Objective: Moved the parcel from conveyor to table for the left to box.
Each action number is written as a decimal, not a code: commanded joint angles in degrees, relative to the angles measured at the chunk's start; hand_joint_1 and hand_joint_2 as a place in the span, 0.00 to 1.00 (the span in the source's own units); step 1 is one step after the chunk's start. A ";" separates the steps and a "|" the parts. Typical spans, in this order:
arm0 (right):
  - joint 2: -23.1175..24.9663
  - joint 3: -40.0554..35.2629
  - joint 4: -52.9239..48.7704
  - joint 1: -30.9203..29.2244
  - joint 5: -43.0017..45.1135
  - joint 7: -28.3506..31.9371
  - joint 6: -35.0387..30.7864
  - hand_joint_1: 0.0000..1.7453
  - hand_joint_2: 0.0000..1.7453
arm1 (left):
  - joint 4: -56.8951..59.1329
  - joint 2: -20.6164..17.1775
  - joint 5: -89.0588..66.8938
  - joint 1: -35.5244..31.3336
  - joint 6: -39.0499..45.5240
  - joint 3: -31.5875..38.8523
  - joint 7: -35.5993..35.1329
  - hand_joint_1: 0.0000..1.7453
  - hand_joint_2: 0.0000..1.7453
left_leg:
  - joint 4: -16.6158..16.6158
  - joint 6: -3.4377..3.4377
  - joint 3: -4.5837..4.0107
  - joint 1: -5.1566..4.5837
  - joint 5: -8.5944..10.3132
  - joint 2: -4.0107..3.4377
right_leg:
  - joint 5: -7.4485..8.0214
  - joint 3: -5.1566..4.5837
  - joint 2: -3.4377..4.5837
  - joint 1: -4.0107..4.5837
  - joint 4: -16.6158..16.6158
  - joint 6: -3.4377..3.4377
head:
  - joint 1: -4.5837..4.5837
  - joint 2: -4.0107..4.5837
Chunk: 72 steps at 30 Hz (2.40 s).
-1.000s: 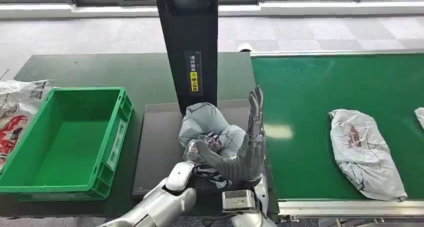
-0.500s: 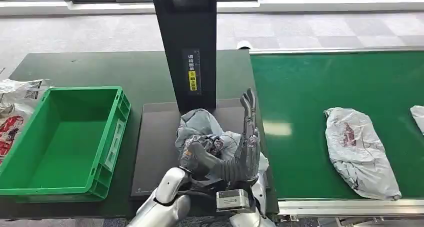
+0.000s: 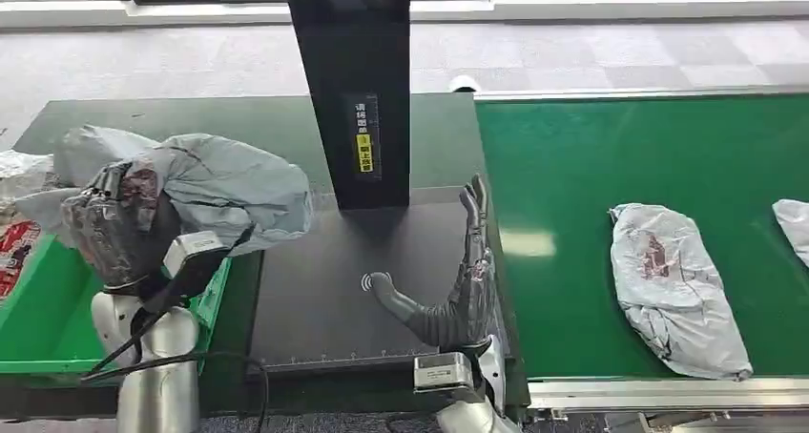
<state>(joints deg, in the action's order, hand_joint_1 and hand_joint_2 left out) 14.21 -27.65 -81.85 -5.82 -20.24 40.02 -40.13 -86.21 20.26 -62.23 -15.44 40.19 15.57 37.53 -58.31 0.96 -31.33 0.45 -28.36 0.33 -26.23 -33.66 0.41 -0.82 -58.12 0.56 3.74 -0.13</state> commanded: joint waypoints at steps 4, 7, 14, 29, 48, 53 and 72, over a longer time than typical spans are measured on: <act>-1.23 0.23 2.47 -0.64 0.34 -0.02 0.13 0.00 1.00 | -4.97 -0.26 1.73 -3.33 -0.19 9.47 2.47 1.00 1.00 | 0.05 -0.01 0.00 0.00 0.03 -0.08 | 0.05 0.01 0.03 0.01 0.07 -0.03 | 0.00 0.00; -1.14 0.37 2.31 -0.90 0.37 -0.02 0.13 0.00 1.00 | -5.50 -0.26 0.71 -4.85 -0.19 11.60 2.47 1.00 1.00 | 0.02 0.00 -0.02 0.01 0.02 -0.08 | 0.04 -0.01 0.03 0.03 0.06 -0.05 | 0.00 0.00; -1.74 -0.81 2.79 -2.29 1.99 -0.02 0.13 0.00 1.00 | 3.41 -0.26 -8.57 -11.86 -0.19 25.42 2.47 1.00 1.00 | 0.08 0.00 0.06 -0.01 0.04 -0.13 | 0.07 0.03 0.07 0.03 0.09 -0.05 | 0.00 0.00; -2.07 -0.87 2.83 -1.95 2.10 -0.02 0.28 0.00 1.00 | 20.38 -3.52 -19.89 -19.21 -0.19 44.30 2.47 0.00 1.00 | 0.18 0.03 0.13 0.00 0.11 -0.01 | 0.09 0.13 -0.05 0.03 0.18 -0.10 | 0.00 0.00; -1.34 0.78 3.49 -1.29 1.62 -0.02 1.14 0.00 1.00 | 23.64 -3.74 -18.33 -19.85 -0.19 45.30 2.47 0.00 1.00 | 0.05 0.04 0.02 0.02 0.07 0.01 | 0.07 0.06 -0.05 0.04 0.10 -0.09 | 0.00 0.00; -1.30 1.22 4.21 -1.59 2.33 -0.02 0.95 0.00 1.00 | 19.13 -3.43 -10.49 -16.79 -0.19 38.76 2.47 0.00 1.00 | 0.10 0.03 0.01 0.02 0.10 -0.03 | 0.11 0.03 -0.03 0.04 0.14 -0.10 | 0.00 0.00; -1.87 4.08 2.99 -0.48 1.71 -0.02 3.59 0.00 1.00 | 49.31 -10.88 3.60 -21.52 -0.19 33.97 -0.79 0.00 0.00 | 0.21 0.03 0.15 -0.15 0.22 0.24 | 0.10 0.16 -0.30 -0.11 0.16 -0.10 | -0.09 0.00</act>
<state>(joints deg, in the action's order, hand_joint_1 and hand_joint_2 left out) 14.16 -26.42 -80.89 -5.72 -18.75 40.02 -37.35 -53.22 14.84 -61.12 -34.06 40.09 53.27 38.00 -58.32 0.98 -31.27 0.39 -28.29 0.36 -26.17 -33.61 0.38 -0.86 -58.10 0.49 3.65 -0.13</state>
